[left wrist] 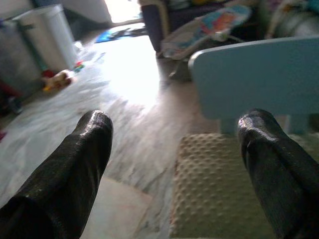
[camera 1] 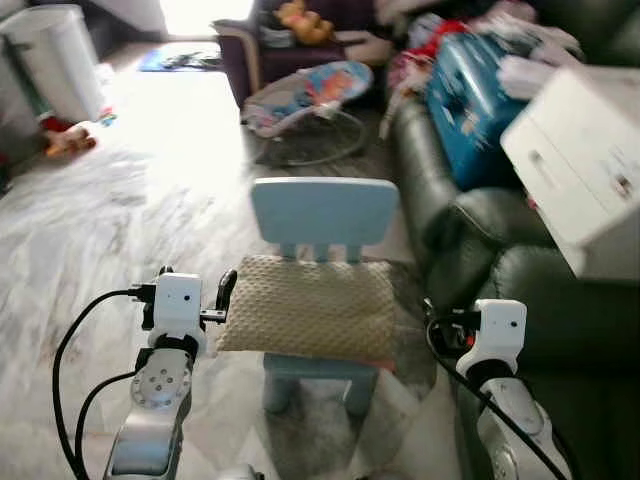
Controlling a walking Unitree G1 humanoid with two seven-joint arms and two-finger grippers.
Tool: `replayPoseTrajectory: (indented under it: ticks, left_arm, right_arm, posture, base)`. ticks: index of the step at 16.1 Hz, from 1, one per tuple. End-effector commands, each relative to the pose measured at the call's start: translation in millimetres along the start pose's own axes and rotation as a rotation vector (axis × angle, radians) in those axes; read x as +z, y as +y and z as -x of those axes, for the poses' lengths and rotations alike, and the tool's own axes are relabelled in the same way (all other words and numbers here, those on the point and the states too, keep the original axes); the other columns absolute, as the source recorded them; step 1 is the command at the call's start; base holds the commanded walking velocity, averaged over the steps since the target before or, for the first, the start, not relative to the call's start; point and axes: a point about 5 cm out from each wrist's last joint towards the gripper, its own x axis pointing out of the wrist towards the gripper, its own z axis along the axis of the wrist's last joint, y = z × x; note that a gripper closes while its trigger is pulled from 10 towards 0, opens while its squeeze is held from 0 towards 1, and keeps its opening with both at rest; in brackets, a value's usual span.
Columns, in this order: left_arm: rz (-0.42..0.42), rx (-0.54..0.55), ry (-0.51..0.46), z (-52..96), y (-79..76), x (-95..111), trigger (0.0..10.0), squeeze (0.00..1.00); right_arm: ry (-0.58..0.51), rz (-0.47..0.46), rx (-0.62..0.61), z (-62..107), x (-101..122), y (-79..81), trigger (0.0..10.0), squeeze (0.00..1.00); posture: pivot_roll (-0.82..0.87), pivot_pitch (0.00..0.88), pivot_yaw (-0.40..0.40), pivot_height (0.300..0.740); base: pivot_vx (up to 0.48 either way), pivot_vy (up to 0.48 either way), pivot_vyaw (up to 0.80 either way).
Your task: Move the pillow to the sofa
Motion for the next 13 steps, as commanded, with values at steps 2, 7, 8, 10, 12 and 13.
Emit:
replayPoseTrajectory:
  ticks: [2,7,8,10,12,13]
  left_arm:
    - [-0.006,-0.006,0.003,0.3,1.2,1.1,10.0,0.00]
    - [-0.002,-0.014,0.008,-0.9,0.9,1.6,10.0,0.00]
    - [0.004,-0.023,0.012,-1.5,0.3,1.1,10.0,0.00]
    - [0.007,-0.024,0.011,-1.8,0.3,1.1,10.0,0.00]
    - [0.009,-0.032,0.008,-2.2,-0.1,1.5,10.0,0.00]
    - [0.010,-0.033,0.009,-2.4,0.0,1.4,10.0,0.00]
  right_arm:
    - [-0.020,-0.011,0.007,-0.2,5.6,1.6,10.0,0.00]
    - [-0.027,-0.006,-0.003,0.2,7.9,0.2,10.0,0.00]
    - [-0.028,-0.005,-0.007,0.0,8.4,-0.1,10.0,0.00]
    - [-0.028,-0.006,-0.008,-0.2,8.7,-0.6,10.0,0.00]
    - [-0.024,-0.005,-0.007,0.3,7.9,-0.5,10.0,0.00]
    - [-0.024,-0.006,-0.006,0.3,7.8,-0.3,10.0,0.00]
  posture:
    - [-0.02,0.000,-0.012,0.740]
    - [-0.02,0.000,-0.015,0.740]
    - [-0.02,0.001,-0.014,0.740]
    - [-0.03,0.002,-0.015,0.740]
    - [-0.02,0.002,-0.016,0.740]
    - [-0.03,0.002,-0.016,0.740]
  base:
    - [0.000,0.000,0.00]
    - [0.000,0.000,0.00]
    - [0.000,0.000,0.00]
    - [0.000,0.000,0.00]
    - [0.000,0.000,0.00]
    - [0.000,0.000,0.00]
